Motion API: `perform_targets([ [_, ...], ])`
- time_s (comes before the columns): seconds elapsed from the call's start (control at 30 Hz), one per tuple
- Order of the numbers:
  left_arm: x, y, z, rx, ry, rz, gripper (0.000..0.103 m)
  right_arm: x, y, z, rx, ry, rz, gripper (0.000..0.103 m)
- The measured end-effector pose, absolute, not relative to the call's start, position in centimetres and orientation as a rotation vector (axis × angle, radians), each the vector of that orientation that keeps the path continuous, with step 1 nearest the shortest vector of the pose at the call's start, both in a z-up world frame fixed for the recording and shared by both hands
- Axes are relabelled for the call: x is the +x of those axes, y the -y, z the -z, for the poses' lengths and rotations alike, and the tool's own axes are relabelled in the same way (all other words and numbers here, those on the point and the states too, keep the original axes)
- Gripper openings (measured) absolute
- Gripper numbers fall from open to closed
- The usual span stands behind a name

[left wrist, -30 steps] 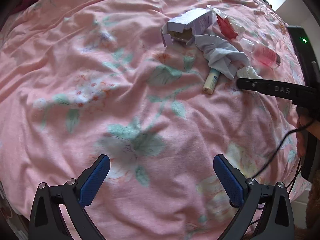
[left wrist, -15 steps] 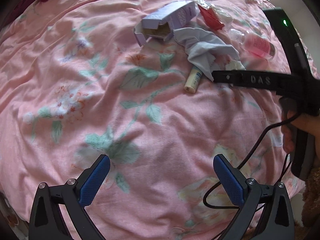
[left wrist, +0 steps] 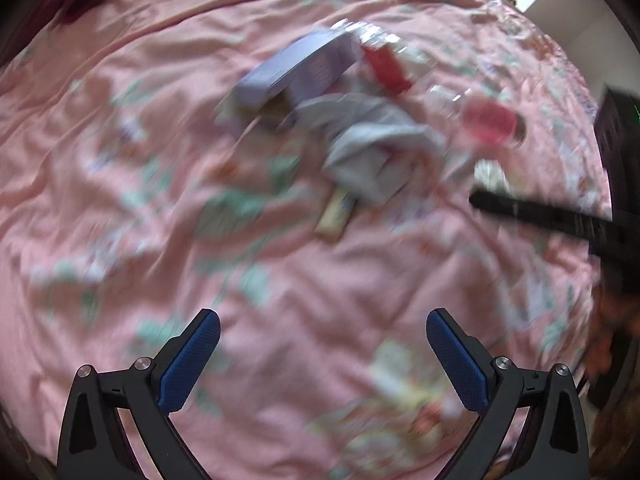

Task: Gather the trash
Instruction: 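Grasp the grey cloth with the left tool while the right holds the tissue, then carry the grey cloth and tissue to the pink-rimmed bin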

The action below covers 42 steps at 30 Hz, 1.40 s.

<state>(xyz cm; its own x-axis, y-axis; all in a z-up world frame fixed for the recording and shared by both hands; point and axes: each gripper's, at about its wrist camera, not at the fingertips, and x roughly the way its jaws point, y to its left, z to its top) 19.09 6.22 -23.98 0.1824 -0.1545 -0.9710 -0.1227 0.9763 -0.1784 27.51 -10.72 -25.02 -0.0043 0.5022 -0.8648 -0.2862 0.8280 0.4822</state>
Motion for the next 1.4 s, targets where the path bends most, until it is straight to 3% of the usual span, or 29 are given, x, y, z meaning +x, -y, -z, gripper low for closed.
perform_targets([
  [0.27, 27.9, -3.5, 26.7, -0.216, -1.385, 0.112, 0.102, 26.7, 14.8, 23.7, 0.274, -1.444, -0.587, 0.014],
  [0.43, 29.3, -3.4, 29.1, -0.192, -1.445, 0.117, 0.084, 26.5, 16.0, 23.5, 0.322, -1.436, -0.576, 0.014],
  [0.5, 29.8, -2.9, 29.3, -0.168, -1.425, 0.131, 0.054, 26.3, 16.1, 23.5, 0.337, -1.438, -0.573, 0.015],
  [0.6, 30.3, -3.0, 29.1, -0.189, -1.397, 0.131, 0.022, 26.2, 16.5, 23.7, 0.358, -1.443, -0.569, 0.015],
  [0.77, 29.6, -3.7, 27.0, -0.278, -1.328, 0.138, 0.017, 25.6, 16.7, 23.8, 0.372, -1.451, -0.57, 0.015],
  [1.07, 25.7, -7.5, 23.1, -0.499, -1.211, 0.144, 0.017, 25.4, 15.0, 22.9, 0.336, -1.443, -0.606, 0.015],
  [1.27, 26.9, -6.4, 25.8, -0.376, -1.316, 0.099, 0.017, 24.9, 12.5, 22.3, 0.297, -1.446, -0.639, 0.015],
  [1.33, 27.7, -5.5, 26.6, -0.316, -1.341, 0.096, 0.027, 24.7, 12.0, 22.2, 0.291, -1.446, -0.65, 0.015],
  [1.4, 28.7, -4.6, 26.9, -0.311, -1.346, 0.093, 0.054, 24.5, 11.6, 22.1, 0.279, -1.447, -0.66, 0.015],
])
